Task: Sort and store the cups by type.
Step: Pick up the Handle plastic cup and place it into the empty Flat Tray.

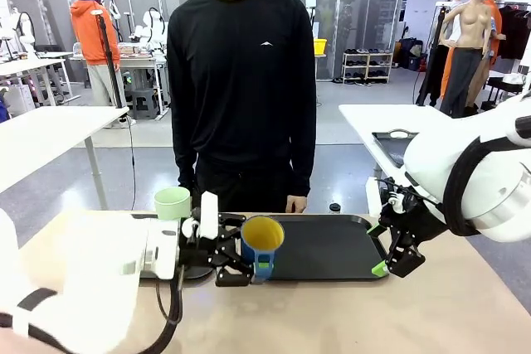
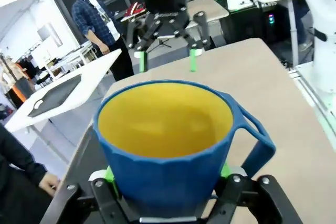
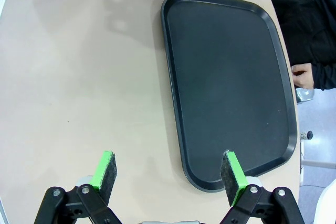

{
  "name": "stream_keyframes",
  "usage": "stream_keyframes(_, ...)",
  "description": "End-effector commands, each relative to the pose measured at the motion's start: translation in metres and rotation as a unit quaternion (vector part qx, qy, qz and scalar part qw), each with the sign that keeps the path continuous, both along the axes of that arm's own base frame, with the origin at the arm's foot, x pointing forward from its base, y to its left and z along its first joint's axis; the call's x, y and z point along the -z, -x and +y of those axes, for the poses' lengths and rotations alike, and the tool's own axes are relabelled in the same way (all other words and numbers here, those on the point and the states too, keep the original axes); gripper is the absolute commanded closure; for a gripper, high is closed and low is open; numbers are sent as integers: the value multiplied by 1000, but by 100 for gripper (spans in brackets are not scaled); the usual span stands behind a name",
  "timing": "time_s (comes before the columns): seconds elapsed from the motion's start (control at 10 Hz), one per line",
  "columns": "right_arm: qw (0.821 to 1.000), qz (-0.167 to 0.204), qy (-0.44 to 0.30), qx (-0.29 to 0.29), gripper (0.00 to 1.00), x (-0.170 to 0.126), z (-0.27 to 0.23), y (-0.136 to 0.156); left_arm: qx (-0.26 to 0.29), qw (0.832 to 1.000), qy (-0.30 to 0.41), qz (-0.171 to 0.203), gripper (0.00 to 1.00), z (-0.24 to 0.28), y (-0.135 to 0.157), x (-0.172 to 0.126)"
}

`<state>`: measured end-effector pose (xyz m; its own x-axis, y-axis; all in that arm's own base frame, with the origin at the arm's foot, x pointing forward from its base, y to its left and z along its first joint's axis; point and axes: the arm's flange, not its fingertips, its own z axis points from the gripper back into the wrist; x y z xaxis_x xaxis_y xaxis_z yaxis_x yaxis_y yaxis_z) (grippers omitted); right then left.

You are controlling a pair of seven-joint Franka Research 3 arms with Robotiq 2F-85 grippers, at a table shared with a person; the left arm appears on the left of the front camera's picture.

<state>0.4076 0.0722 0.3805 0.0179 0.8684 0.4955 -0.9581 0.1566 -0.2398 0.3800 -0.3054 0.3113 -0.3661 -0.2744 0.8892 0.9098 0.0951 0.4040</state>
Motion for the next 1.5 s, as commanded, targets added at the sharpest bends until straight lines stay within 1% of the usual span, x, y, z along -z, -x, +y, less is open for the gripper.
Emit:
stream_keyframes(0.0, 1000, 3, 6, 10, 0, 0, 3, 2, -79, 995, -55, -32, 26, -59, 45, 29)
stream_keyframes(0.1, 1000, 3, 6, 10, 0, 0, 3, 2, -78, 995, -50, -45, 26, -59, 41, 27)
stream_keyframes(0.2, 1000, 3, 6, 10, 0, 0, 3, 2, -79, 995, -29, -43, 26, -61, 32, 29)
stream_keyframes(0.3, 1000, 3, 6, 10, 0, 0, 3, 2, -89, 996, -6, -15, 26, -62, 17, 35)
stream_keyframes(0.4, 1000, 3, 6, 10, 0, 0, 3, 2, -111, 994, 21, 12, 26, -65, 8, 36)
stream_keyframes(0.5, 1000, 3, 6, 10, 0, 0, 3, 2, -136, 989, 36, 43, 26, -64, -3, 30)
stream_keyframes(0.7, 1000, 3, 6, 10, 0, 0, 3, 2, -108, 990, 46, 83, 26, -64, -16, 24)
stream_keyframes(0.8, 1000, 3, 6, 10, 0, 0, 3, 2, -75, 988, 58, 121, 26, -59, -20, 25)
stream_keyframes(0.9, 1000, 3, 6, 10, 0, 0, 3, 2, -43, 995, 28, 81, 26, 2, -27, 24)
stream_keyframes(1.0, 1000, 3, 6, 10, 0, 0, 3, 2, -43, 995, 28, 81, 26, 2, -27, 24)
stream_keyframes(1.1, 1000, 3, 6, 10, 0, 0, 3, 2, -24, 993, 37, 108, 26, 1, -27, 20)
stream_keyframes(1.3, 1000, 3, 6, 10, 0, 0, 3, 2, -64, 991, 70, 95, 26, -14, -51, 7)
stream_keyframes(1.4, 1000, 3, 6, 10, 0, 0, 3, 2, -70, 987, 88, 115, 26, -23, -60, 6)
